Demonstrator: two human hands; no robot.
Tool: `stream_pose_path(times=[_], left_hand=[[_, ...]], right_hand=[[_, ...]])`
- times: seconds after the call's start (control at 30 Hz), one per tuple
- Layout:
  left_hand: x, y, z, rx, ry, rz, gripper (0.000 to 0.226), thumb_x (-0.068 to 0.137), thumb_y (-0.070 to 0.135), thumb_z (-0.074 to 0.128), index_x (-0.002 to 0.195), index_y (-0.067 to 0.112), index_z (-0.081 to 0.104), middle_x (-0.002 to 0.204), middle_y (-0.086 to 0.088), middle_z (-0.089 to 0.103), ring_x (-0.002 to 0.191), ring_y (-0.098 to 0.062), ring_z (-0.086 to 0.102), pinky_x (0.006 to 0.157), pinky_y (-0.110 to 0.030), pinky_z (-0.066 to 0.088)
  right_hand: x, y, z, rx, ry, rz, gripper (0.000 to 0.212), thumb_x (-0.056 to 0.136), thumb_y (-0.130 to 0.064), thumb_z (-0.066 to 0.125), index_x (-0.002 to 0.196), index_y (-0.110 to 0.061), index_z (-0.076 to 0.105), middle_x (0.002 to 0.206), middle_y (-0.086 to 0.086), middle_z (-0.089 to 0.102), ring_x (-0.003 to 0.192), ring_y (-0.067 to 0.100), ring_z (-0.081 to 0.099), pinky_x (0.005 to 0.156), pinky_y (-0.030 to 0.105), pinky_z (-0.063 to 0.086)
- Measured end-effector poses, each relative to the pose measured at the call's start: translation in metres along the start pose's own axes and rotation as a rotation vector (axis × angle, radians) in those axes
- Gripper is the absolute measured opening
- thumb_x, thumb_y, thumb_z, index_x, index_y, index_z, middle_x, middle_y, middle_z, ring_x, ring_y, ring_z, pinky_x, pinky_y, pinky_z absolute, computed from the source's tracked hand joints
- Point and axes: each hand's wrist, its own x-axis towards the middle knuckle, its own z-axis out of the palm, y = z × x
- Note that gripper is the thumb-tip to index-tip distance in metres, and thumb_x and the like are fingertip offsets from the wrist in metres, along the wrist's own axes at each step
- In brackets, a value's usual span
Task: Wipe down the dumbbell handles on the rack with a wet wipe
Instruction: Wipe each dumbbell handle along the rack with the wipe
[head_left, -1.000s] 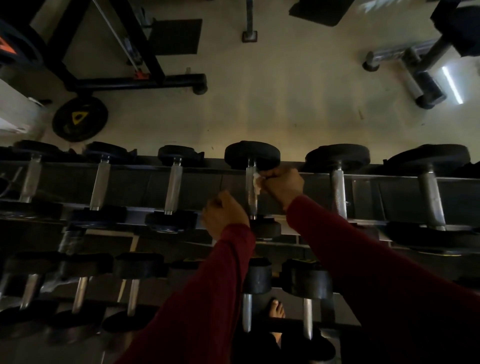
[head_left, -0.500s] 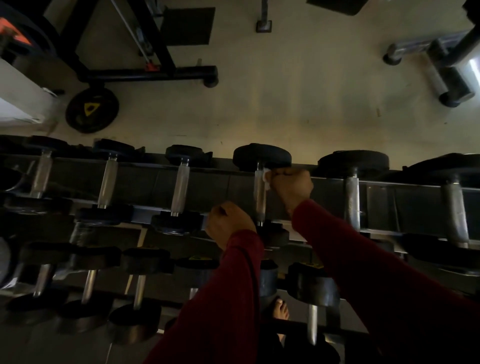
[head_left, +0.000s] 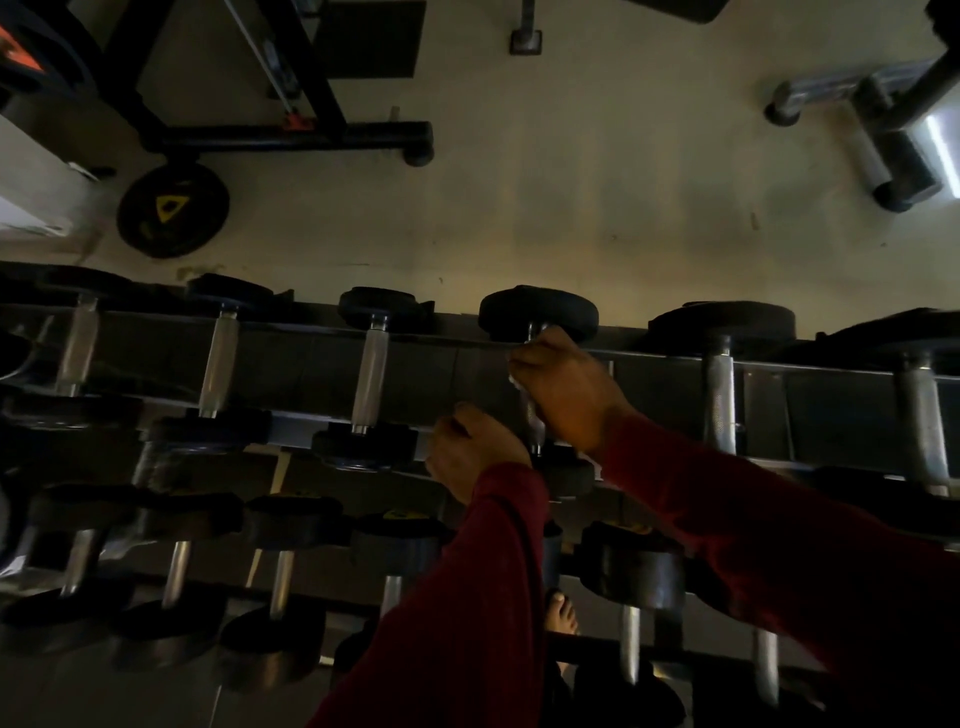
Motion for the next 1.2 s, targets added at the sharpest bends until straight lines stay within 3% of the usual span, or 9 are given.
stream_pose_path(times=[0.13,0.27,0.37,0.57,0.73,0.87,1.0,1.1,1.2], left_hand=[[0.004,-0.005,0.003,0.034,0.005,-0.002,0.057,0.077,0.06,0.029,0.095,0.024,0.069,0.095,-0.004,0.07,0.088,-0.025,0.064,0.082,-0.05,0.054],[-0.001,0.006,-0.001,0.085,-0.01,0.035,0.061,0.079,0.054,0.027,0.099,0.018,0.072,0.1,-0.008,0.07,0.093,-0.028,0.062,0.086,-0.048,0.051],[-0.004,0.01,-0.005,0.105,-0.026,0.051,0.062,0.081,0.053,0.027,0.099,0.014,0.071,0.099,-0.011,0.07,0.094,-0.028,0.061,0.086,-0.047,0.05],[-0.004,0.017,-0.01,0.213,-0.09,0.063,0.044,0.098,0.037,0.038,0.109,0.008,0.069,0.111,-0.015,0.066,0.104,-0.032,0.057,0.087,-0.035,0.04],[-0.008,0.02,-0.013,0.236,-0.113,0.075,0.044,0.1,0.038,0.036,0.113,0.007,0.065,0.118,-0.019,0.062,0.112,-0.034,0.052,0.096,-0.041,0.037],[-0.014,0.022,-0.017,0.321,-0.149,0.16,0.048,0.099,0.044,0.03,0.117,0.014,0.063,0.118,-0.012,0.061,0.109,-0.028,0.053,0.094,-0.043,0.041],[-0.031,0.026,-0.025,0.533,-0.222,0.359,0.04,0.099,0.041,0.035,0.113,0.015,0.061,0.121,-0.009,0.057,0.112,-0.027,0.05,0.094,-0.044,0.041],[-0.063,0.021,-0.03,0.607,-0.232,0.587,0.03,0.093,0.04,0.044,0.108,0.02,0.06,0.114,-0.007,0.058,0.108,-0.029,0.05,0.092,-0.048,0.043],[-0.113,0.006,-0.028,0.552,-0.274,0.815,0.017,0.088,0.032,0.055,0.102,0.023,0.061,0.106,-0.004,0.059,0.104,-0.027,0.051,0.089,-0.044,0.043]], right_hand=[[-0.005,0.0,0.007,-0.361,-0.053,-0.212,0.027,0.078,-0.037,0.076,0.104,-0.031,0.075,0.111,-0.011,0.07,0.113,0.014,0.057,0.101,0.031,0.033],[-0.007,0.007,0.002,-0.303,-0.177,-0.447,0.026,0.092,-0.025,0.065,0.117,-0.023,0.07,0.125,-0.001,0.065,0.125,0.025,0.048,0.107,0.041,0.039],[0.011,0.009,-0.009,-0.444,-0.201,-0.399,0.025,0.098,-0.023,0.054,0.12,-0.022,0.066,0.128,0.001,0.062,0.124,0.021,0.05,0.107,0.033,0.033],[0.012,-0.003,-0.01,-0.677,-0.213,-0.362,0.025,0.093,-0.022,0.064,0.117,-0.023,0.067,0.121,0.0,0.066,0.115,0.02,0.057,0.103,0.033,0.035],[-0.015,0.003,-0.026,0.236,-0.115,-0.143,0.021,0.093,-0.009,0.063,0.11,-0.016,0.073,0.109,0.002,0.073,0.101,0.011,0.063,0.09,0.024,0.048],[-0.048,0.012,-0.041,0.67,-0.04,0.421,0.021,0.099,-0.01,0.055,0.114,-0.016,0.068,0.106,0.0,0.068,0.084,-0.002,0.06,0.073,0.012,0.046],[-0.097,0.024,-0.047,1.203,0.099,0.85,0.024,0.099,-0.009,0.053,0.107,-0.026,0.069,0.114,-0.006,0.063,0.101,0.01,0.062,0.084,0.029,0.056],[-0.132,0.036,-0.048,1.47,0.195,1.026,0.019,0.094,-0.006,0.062,0.11,-0.012,0.071,0.117,0.007,0.069,0.107,0.022,0.068,0.093,0.037,0.057],[-0.159,0.058,-0.052,1.597,0.275,1.091,0.026,0.089,-0.009,0.07,0.115,-0.004,0.068,0.113,0.014,0.072,0.097,0.021,0.073,0.078,0.03,0.061]])
